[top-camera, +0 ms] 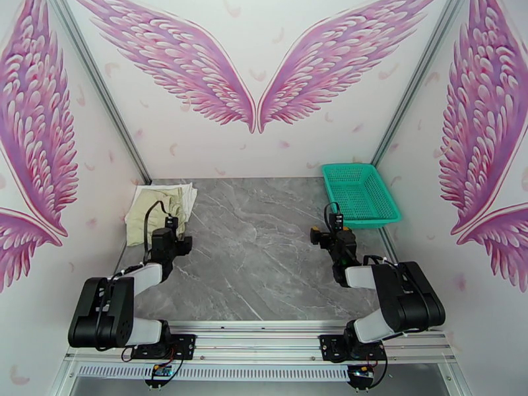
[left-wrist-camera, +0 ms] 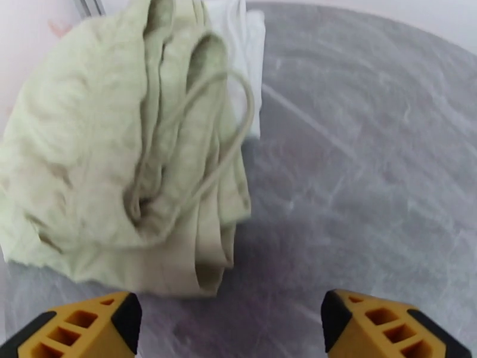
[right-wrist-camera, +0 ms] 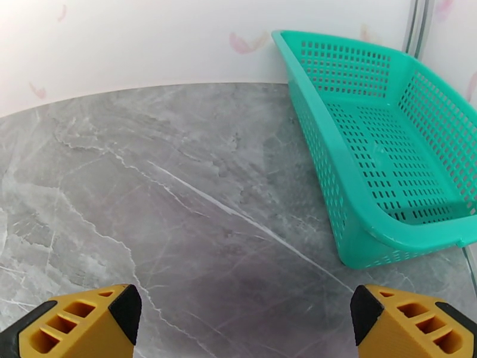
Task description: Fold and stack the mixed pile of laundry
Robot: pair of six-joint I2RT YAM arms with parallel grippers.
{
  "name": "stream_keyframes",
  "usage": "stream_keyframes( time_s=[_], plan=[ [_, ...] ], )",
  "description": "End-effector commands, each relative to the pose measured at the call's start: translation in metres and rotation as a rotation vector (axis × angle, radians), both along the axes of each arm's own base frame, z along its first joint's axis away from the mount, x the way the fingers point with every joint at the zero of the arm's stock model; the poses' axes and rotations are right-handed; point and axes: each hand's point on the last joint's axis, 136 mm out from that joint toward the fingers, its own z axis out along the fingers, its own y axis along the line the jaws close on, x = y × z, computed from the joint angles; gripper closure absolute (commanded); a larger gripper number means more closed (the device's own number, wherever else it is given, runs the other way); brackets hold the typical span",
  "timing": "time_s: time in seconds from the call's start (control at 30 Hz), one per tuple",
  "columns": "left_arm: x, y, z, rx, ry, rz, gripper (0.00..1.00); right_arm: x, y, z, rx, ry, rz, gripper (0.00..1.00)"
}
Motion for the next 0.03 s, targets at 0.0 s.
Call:
stream_keyframes(
  time_s=[0.0],
  plan=[
    [0.0016,-0.0097,0.0370,-0.042,-0.244,-0.052,0.08,0.0039,0.0009,0.0082,0.003,-0.032,-0.010,0.01]
  ],
)
